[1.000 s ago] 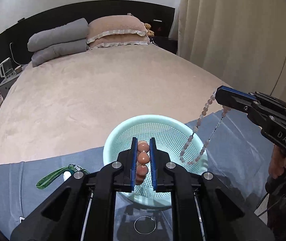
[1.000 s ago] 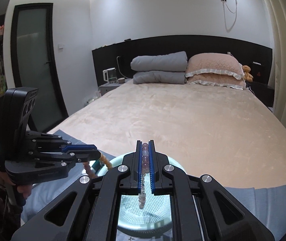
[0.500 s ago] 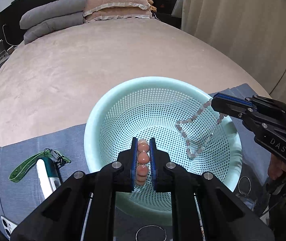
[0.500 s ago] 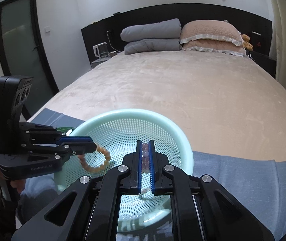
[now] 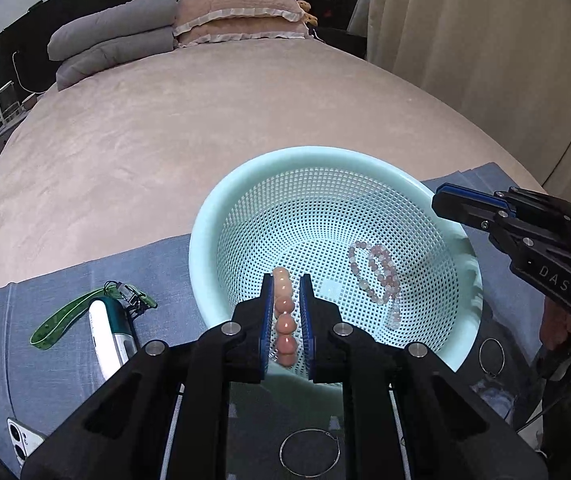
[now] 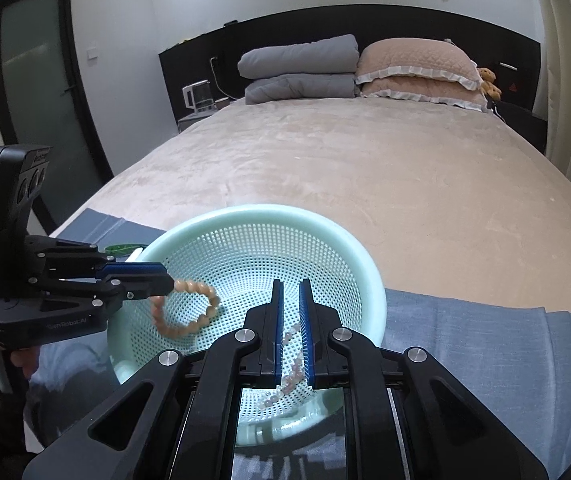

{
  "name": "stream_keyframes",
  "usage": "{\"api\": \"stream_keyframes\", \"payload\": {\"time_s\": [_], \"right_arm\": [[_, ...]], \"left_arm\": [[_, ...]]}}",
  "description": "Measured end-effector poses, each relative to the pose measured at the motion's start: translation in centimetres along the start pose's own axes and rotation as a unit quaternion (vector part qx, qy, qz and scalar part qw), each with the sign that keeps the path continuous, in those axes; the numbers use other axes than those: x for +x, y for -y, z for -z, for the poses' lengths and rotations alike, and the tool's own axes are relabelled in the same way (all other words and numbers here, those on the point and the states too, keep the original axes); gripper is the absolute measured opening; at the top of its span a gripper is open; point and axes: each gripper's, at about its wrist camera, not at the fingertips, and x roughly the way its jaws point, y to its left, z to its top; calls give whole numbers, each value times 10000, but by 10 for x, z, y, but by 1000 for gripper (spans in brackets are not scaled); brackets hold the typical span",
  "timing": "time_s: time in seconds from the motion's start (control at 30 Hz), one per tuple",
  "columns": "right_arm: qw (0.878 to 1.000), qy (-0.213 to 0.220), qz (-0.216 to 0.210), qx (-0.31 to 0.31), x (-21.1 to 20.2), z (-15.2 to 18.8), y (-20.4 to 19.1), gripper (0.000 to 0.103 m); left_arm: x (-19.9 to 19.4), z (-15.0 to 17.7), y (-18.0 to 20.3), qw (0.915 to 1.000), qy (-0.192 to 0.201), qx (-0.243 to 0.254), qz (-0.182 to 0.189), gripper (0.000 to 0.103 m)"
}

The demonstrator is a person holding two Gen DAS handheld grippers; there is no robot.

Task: Organize jewelry
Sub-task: 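Carry bracelet and necklace over the green basket and open both tools to drop them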

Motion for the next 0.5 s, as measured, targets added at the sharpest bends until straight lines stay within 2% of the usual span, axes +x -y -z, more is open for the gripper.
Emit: {"api": "stream_keyframes", "payload": {"time_s": [0.03, 0.1, 0.17, 0.27, 0.33, 0.4, 0.43, 0.47, 0.5], "right_arm": [[10000, 4, 13, 12, -3, 0, 1, 9], [10000, 21, 54, 20, -11, 2, 4, 9], [10000, 48, 69, 21, -20, 4, 6, 9], [10000, 67, 69, 1, -32, 7, 9, 10], [10000, 68, 65, -8, -40, 10, 9, 12], [10000, 73, 43, -35, -48, 14, 9, 28], [9999, 105, 27, -52, -52, 17, 9, 41], [9999, 141, 5, -79, -56, 21, 9, 46], [9998, 153, -10, -117, -60, 25, 8, 47]], "left_arm": [[-4, 1, 0, 10000, 38, 8, -21, 25], [-14, 3, -1, 9999, 148, 41, -43, 42], [-23, 6, -1, 9997, 232, 53, -76, 49], [-35, 11, -2, 9995, 302, 63, -120, 66], [-42, 17, -4, 9994, 323, 55, -136, 69], [-45, 22, -6, 9993, 299, 71, -216, 76], [-47, 26, -6, 9991, 300, 87, -270, 78], [-47, 29, -6, 9990, 284, 103, -329, 82], [-46, 32, -7, 9989, 257, 125, -368, 83]]}}
